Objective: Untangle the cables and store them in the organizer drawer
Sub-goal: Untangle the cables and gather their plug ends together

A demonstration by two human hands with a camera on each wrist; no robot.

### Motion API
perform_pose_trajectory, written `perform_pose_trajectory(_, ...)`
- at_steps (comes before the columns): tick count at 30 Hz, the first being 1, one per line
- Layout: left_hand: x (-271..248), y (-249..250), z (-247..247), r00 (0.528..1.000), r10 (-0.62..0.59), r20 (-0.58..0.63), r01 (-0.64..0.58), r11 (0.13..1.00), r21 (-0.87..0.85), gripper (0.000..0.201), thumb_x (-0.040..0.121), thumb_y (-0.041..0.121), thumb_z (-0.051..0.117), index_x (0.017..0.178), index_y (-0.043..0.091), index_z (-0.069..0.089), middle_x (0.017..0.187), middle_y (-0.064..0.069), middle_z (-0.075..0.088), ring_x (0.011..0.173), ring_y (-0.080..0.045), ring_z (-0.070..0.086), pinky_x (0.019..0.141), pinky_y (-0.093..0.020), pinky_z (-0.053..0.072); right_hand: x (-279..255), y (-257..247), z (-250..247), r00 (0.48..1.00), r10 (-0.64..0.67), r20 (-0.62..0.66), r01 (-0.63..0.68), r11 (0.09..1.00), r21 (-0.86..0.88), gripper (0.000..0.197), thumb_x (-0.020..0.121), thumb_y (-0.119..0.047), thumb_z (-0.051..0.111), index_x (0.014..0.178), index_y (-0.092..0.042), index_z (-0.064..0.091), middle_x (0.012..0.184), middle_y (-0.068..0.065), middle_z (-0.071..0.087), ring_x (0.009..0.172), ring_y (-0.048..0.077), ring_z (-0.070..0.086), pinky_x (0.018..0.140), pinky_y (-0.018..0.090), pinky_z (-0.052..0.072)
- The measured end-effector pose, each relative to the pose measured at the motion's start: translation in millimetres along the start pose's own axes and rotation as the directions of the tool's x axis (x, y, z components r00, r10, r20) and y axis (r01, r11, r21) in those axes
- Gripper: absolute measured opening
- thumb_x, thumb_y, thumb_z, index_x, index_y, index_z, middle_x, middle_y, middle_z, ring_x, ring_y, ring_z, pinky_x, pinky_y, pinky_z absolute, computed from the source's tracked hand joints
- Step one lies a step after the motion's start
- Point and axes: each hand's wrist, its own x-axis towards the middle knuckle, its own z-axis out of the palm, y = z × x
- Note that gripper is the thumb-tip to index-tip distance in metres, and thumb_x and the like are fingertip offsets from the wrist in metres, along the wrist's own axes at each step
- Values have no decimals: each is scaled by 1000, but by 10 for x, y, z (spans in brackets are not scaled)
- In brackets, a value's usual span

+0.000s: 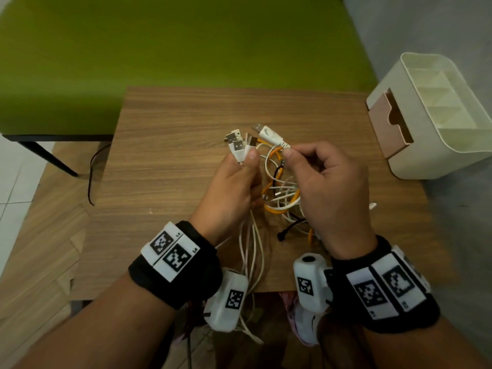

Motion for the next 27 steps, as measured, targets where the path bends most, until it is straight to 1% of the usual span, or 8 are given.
perform_pose_trajectory(2,-4,0,12,999,43,28,-44,999,22,36,103,34,36,76,23,57,57,2,27,46,-8,21,46,-31,14,-47,-20,63,999,-13,43,13,1000,2,14,91,-26,68,88,-14,74,65,-7,67,56,9,60,49,24,47)
perform_pose_trajectory(4,4,-1,-2,996,73,45,-76,995,65,39,104,33,34,88,-1,48,60,-10,26,46,-11,23,44,-28,18,-83,-33,110,995,-29,91,29,1000,-8,16,92,-26,68,85,-13,74,61,-6,66,52,11,59,46,25,45)
perform_pose_trajectory(6,9,-15,-29,996,79,39,-82,994,68,45,103,33,34,92,-9,44,62,-12,29,47,-13,24,43,-27,20,-91,-28,125,990,-35,136,36,999,-1,16,92,-24,67,84,-12,74,60,-7,65,52,10,60,46,24,45)
perform_pose_trajectory(9,9,-17,-69,997,63,49,-63,998,3,37,97,37,40,94,2,52,59,-3,43,46,-8,33,43,-23,27,-90,-26,120,981,-42,187,42,999,6,14,93,-22,67,84,-14,74,59,-14,61,53,2,59,48,9,38)
perform_pose_trajectory(13,14,5,-91,990,94,101,-97,995,27,25,95,30,47,91,7,57,71,-7,59,57,-13,52,49,-23,40,-77,-29,111,979,-51,200,52,999,-1,16,93,-22,67,83,-13,74,59,-12,61,53,2,57,51,8,36)
perform_pose_trajectory(19,56,98,-162,994,102,-38,-106,985,-135,25,101,24,44,85,8,53,52,5,29,42,-5,25,42,-21,21,6,19,11,967,10,256,-4,1000,-26,11,87,-31,74,91,-21,76,71,-13,67,65,5,62,59,14,44)
perform_pose_trajectory(22,84,142,-195,992,99,-78,-112,977,-180,29,105,21,35,84,8,48,50,9,23,39,-3,21,40,-17,24,109,67,-166,954,122,275,-114,992,-44,10,87,-33,72,95,-28,74,78,-13,68,72,1,62,61,11,45)
perform_pose_trajectory(27,99,163,-260,988,121,-97,-139,970,-200,30,106,24,33,83,10,47,51,10,23,40,-2,21,41,-17,24,293,249,-375,951,244,188,-169,925,-341,7,92,-37,64,95,-33,67,93,-13,63,86,5,57,67,18,40)
